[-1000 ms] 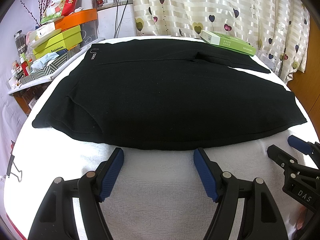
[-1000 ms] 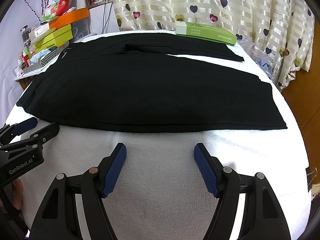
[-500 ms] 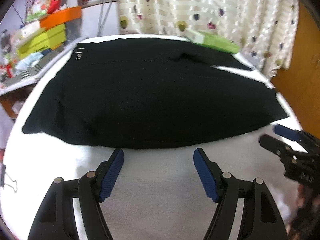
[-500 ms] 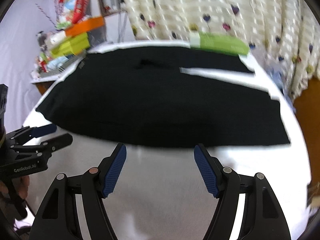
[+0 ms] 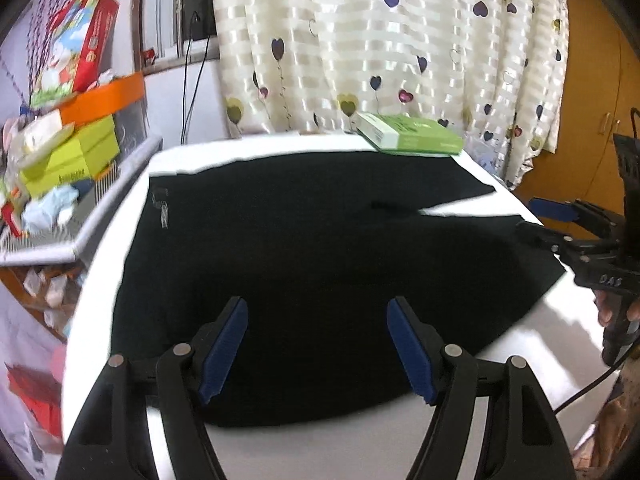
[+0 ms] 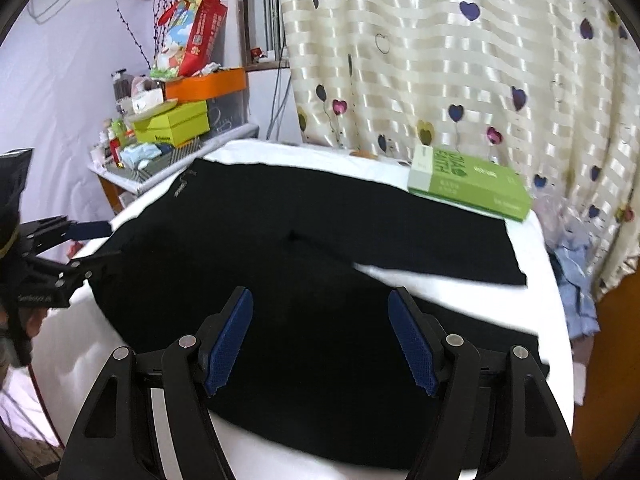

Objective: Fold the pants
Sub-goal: 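Move both open grippers down onto the edge of the black pants, then close both grippers on the pants edge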

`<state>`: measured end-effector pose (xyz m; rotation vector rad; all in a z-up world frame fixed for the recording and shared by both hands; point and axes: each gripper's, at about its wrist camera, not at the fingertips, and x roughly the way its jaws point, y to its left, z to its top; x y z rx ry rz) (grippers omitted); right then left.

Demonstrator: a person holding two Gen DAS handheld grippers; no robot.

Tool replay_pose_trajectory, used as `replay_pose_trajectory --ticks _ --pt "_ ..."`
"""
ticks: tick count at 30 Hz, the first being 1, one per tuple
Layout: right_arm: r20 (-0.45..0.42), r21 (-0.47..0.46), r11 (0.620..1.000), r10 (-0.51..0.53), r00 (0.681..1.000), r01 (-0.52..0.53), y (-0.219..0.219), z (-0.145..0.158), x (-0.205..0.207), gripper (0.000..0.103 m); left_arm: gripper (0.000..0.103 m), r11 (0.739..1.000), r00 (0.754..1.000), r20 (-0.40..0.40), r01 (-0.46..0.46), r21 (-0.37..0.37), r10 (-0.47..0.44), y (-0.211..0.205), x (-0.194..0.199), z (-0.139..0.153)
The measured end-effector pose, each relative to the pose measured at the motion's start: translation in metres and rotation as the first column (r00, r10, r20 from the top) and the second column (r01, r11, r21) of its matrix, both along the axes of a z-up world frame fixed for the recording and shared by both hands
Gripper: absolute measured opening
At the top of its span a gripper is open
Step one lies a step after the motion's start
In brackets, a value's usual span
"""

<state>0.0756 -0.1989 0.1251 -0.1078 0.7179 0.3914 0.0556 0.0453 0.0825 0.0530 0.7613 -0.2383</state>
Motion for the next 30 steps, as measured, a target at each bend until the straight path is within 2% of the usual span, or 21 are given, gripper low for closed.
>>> replay_pose_trajectory --ticks 4,10,14,17,20,22,25,30 --pt "-0.009 0.007 1.000 0.011 1.000 -0.011 -0.008 0.009 0.038 0.071 0.074 1.000 1.000 -0.016 0.008 0.005 -0.008 0.009 0.044 0.004" --pt "-0.029 -0.035 0.999 0.026 0.999 -0.027 -0.017 0.009 0.107 0.071 0.074 1.000 0.998 -0.057 0.020 0.024 -0.019 0.019 0.111 0.005" --pt "-0.075 -0.029 0.998 0.060 0.995 -0.063 -0.020 -0.005 0.151 0.071 0.074 0.999 0.998 -0.065 0.027 0.034 -0.025 0.022 0.151 0.003" --pt "-0.085 -0.040 0.997 0.065 0.994 -0.068 -0.021 -0.019 0.179 0.071 0.074 1.000 0.993 -0.117 0.007 -0.011 -0.009 0.031 0.187 -0.007" --pt "-0.093 -0.040 0.995 0.084 0.992 -0.088 -0.022 -0.034 0.204 0.071 0.074 1.000 0.991 -0.132 0.003 0.026 0.000 0.033 0.212 -0.019" --pt "-0.129 -0.050 0.993 0.102 0.986 -0.109 -0.021 -0.046 0.221 0.071 0.074 0.998 0.989 -0.150 0.026 0.058 -0.017 0.031 0.229 -0.030" --pt "-0.153 -0.066 0.987 0.134 0.979 -0.146 -0.019 -0.060 0.243 0.071 0.074 0.997 0.983 -0.176 0.057 0.059 -0.045 0.028 0.252 -0.041" --pt "-0.198 -0.023 0.987 0.149 0.969 -0.157 -0.026 -0.076 0.271 0.071 0.074 0.998 0.979 -0.202 0.041 0.041 -0.032 0.032 0.290 -0.052"
